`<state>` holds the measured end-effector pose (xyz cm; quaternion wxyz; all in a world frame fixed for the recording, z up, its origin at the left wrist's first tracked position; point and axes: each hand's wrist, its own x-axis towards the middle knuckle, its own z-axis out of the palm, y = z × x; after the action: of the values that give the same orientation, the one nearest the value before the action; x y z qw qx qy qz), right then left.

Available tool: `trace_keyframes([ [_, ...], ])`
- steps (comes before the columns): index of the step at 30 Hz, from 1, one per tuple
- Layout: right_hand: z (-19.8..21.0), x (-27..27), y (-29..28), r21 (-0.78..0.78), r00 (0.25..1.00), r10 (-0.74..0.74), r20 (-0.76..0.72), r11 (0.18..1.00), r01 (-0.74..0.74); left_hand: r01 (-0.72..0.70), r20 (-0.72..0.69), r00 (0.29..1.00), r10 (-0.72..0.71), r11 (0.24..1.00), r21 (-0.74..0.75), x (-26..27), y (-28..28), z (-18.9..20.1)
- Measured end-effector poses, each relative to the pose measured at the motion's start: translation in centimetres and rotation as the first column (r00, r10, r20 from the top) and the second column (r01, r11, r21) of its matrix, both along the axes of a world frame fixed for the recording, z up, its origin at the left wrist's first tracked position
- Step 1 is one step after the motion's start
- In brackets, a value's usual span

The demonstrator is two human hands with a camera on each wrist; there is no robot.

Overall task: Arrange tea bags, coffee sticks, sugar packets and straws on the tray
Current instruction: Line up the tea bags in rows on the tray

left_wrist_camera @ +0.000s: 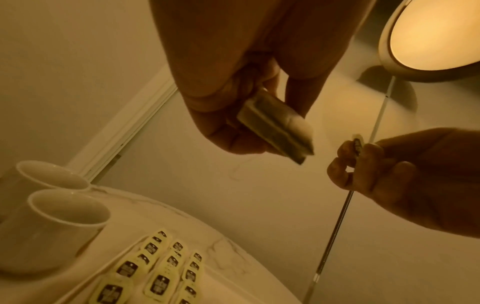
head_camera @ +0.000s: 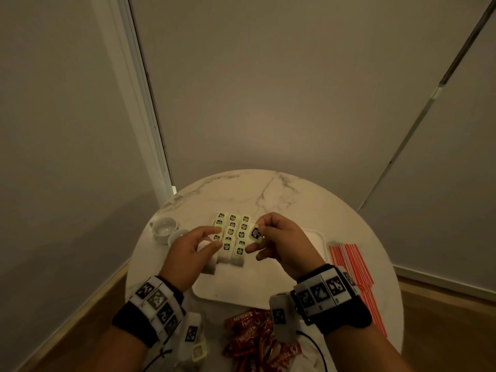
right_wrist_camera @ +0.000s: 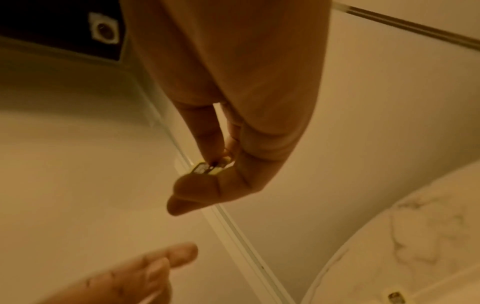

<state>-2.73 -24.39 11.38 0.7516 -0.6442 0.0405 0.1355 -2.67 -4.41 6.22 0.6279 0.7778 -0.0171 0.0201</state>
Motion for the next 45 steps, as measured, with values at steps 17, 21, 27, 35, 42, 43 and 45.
trace_keyframes([
  [17, 4.5, 1.2, -0.1, 0.331, 0.981, -0.047, 0.186, 0.943, -0.018, 0.063, -0.124, 0.988, -0.088, 0.979, -0.195, -1.7, -0.9, -0.2],
  [21, 5.0, 1.6, -0.3, 0.273, 0.981, -0.06, 0.182, 0.962, 0.008, 0.111, -0.121, 0.98, -0.157, 0.94, -0.322, -2.2, -1.0, 0.4],
  [27, 0.4, 0.0, 0.9, -0.069, 0.969, 0.247, 0.003, 0.967, -0.247, 0.241, 0.056, 0.97, -0.236, 0.917, -0.318, -1.9, -0.5, 2.1],
  [35, -0.1, -0.2, 2.0, 0.106, 0.972, 0.229, -0.055, 0.969, -0.222, 0.244, -0.009, 0.97, -0.244, 0.97, -0.018, -1.7, -0.1, 1.9],
  [42, 2.3, -0.4, 2.7, 0.025, 0.954, 0.25, 0.165, 0.966, -0.257, 0.07, -0.021, 0.997, -0.069, 0.996, 0.052, -1.4, -0.9, 1.4],
  [43, 2.3, -0.7, 2.9, -0.02, 0.945, 0.258, 0.202, 0.966, -0.259, 0.052, -0.014, 0.999, -0.052, 0.998, 0.029, -1.4, -1.1, 1.7],
  [45, 1.8, -1.6, 3.2, -0.065, 0.923, 0.292, 0.251, 0.956, -0.285, 0.037, -0.041, 0.998, -0.041, 0.995, -0.091, -1.4, -1.4, 2.5],
])
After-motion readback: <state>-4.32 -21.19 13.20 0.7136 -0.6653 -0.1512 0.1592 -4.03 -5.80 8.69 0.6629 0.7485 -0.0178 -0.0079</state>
